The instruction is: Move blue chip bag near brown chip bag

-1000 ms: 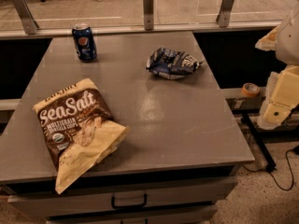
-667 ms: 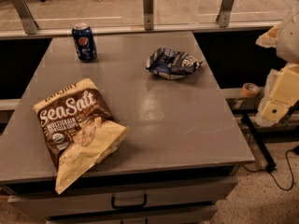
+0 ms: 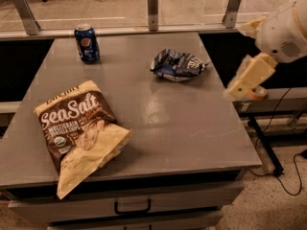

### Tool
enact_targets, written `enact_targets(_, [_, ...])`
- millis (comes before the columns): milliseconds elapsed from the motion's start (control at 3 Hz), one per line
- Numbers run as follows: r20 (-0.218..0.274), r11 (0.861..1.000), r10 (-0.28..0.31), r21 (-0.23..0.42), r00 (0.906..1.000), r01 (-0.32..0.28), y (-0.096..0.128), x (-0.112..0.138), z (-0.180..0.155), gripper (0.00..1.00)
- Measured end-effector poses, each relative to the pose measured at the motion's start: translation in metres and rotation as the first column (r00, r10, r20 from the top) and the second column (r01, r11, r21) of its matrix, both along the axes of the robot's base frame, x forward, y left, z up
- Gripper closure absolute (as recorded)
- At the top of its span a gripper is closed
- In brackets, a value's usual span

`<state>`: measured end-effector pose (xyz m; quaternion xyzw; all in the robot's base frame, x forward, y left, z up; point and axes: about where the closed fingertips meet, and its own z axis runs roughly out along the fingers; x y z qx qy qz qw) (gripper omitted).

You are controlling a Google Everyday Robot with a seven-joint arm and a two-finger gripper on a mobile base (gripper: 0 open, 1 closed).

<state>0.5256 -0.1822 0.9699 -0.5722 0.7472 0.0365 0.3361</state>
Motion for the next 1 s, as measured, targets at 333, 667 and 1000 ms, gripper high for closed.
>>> enact_targets(333, [0.083,0.99,-0.064,0.129,0.9945,0.053,0.015,0.058,-0.005,0.0])
enact_targets(667, [0.152,0.985,-0.102,0.15,0.9831,0.079,0.013,0.074,0.008,0.0])
enact_targets(1000, [0.152,0.986,-0.101,0.15,0.9832,0.078,0.013,0.074,0.008,0.0])
